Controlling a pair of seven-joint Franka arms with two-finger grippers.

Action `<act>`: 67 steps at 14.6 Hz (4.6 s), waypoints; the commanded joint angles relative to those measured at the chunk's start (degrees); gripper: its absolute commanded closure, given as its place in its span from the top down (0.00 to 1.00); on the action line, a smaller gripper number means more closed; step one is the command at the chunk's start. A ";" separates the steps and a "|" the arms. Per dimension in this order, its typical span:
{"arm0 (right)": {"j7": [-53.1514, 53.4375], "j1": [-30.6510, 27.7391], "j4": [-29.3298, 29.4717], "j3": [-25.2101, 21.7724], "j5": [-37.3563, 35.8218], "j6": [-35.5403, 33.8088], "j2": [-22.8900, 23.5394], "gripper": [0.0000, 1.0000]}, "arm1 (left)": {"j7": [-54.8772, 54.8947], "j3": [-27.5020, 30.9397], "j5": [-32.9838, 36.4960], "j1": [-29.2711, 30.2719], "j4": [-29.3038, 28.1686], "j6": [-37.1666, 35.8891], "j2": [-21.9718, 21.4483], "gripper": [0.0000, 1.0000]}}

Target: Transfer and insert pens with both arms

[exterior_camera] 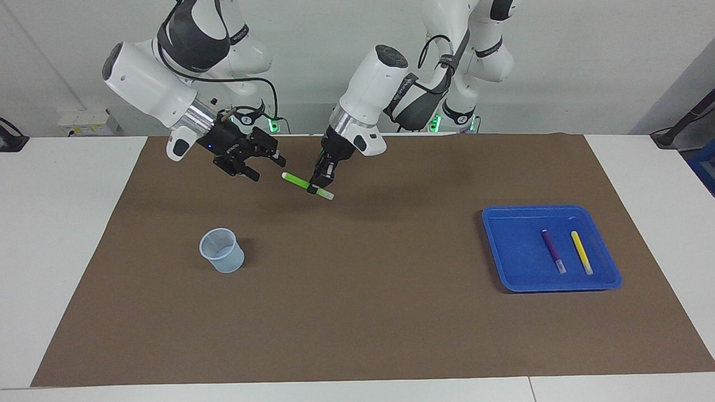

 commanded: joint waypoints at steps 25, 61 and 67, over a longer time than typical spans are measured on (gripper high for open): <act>-1.89 2.95 -0.94 0.16 0.65 6.33 0.14 0.00 | -2.43 0.78 -0.44 -2.37 -1.10 4.16 -0.28 0.06; -16.30 -4.43 9.78 -0.28 -37.76 7.64 10.15 0.00 | 24.23 1.84 6.24 23.98 1.10 -7.52 -3.53 1.00; -16.21 -4.96 7.33 -0.37 -38.55 7.38 10.42 0.00 | 77.90 2.01 6.24 37.25 1.27 -21.84 -5.11 1.00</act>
